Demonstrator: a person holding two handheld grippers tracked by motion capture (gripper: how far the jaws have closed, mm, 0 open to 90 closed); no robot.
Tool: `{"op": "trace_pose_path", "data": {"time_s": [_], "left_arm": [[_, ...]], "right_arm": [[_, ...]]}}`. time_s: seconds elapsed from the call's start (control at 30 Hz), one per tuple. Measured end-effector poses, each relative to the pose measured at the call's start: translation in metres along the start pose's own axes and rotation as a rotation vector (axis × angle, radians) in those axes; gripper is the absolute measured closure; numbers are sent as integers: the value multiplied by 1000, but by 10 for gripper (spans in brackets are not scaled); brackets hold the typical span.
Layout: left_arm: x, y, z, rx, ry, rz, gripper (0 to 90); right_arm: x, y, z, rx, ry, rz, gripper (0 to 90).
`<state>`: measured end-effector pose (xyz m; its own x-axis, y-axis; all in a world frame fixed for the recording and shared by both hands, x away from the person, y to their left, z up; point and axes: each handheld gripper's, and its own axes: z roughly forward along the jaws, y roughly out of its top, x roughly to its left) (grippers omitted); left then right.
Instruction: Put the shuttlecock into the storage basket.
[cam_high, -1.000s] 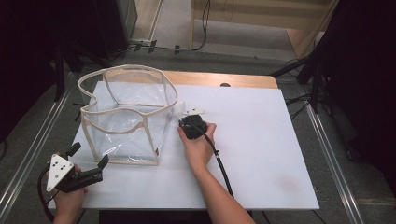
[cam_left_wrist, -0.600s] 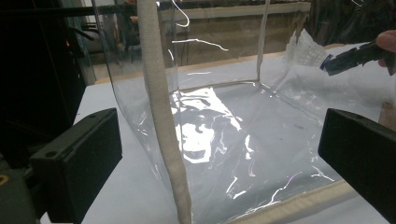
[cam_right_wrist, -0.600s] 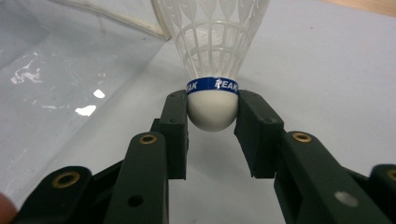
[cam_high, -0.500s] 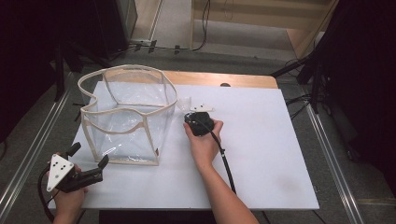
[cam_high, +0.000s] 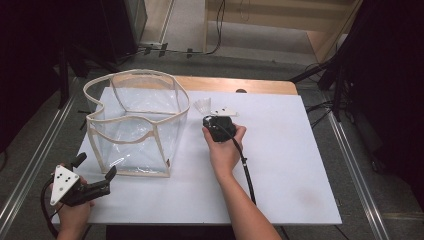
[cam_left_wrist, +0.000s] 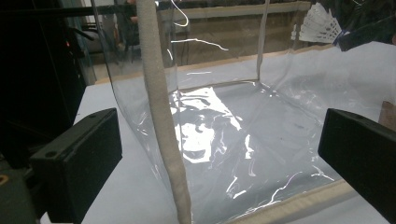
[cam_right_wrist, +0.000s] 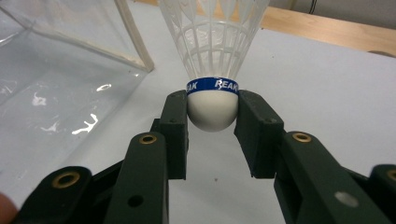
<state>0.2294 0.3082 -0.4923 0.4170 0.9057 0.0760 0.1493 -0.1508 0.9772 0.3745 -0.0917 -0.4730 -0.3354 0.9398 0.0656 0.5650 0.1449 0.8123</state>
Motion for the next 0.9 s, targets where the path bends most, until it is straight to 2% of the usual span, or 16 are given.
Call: {"op": "trace_pose_path", "data": {"time_s": [0.37,0.63,0.9], "left_arm": [[0,0,0,0,0,0,3],[0,0,0,-1,-1,-1,3],[0,0,0,-1,-1,0,3]], "right_arm": [[-1,16,-16,-42,16,4,629],[-1,29,-28,-79,10,-14,629],[-3,36,-34,-93,0,-18,629]]}}
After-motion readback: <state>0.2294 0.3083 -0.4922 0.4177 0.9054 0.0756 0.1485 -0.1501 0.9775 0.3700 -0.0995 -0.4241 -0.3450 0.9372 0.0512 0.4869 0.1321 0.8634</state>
